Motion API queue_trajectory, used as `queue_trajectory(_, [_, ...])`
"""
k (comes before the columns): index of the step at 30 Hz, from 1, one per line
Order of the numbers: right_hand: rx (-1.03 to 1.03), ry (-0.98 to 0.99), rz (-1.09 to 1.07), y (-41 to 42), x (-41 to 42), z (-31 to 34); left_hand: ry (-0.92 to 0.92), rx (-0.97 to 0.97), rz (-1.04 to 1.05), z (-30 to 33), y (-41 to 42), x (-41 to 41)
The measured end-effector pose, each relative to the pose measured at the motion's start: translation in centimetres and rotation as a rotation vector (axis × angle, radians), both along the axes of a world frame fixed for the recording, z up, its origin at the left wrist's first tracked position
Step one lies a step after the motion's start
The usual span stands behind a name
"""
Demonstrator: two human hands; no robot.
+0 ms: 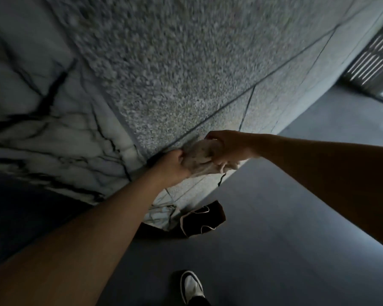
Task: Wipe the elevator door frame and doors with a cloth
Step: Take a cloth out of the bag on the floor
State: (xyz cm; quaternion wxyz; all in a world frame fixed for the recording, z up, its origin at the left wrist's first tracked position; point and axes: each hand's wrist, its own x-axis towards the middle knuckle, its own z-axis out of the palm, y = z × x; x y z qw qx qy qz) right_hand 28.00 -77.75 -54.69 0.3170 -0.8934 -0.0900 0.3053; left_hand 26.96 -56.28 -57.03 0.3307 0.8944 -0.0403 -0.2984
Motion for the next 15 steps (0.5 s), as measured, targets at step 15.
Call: queue_trajectory(15, [0.139, -0.258, 0.197, 6.2, -5.3, 22.1, -0.417, -0.034, 0.286, 22.7, 5.4, -11.7])
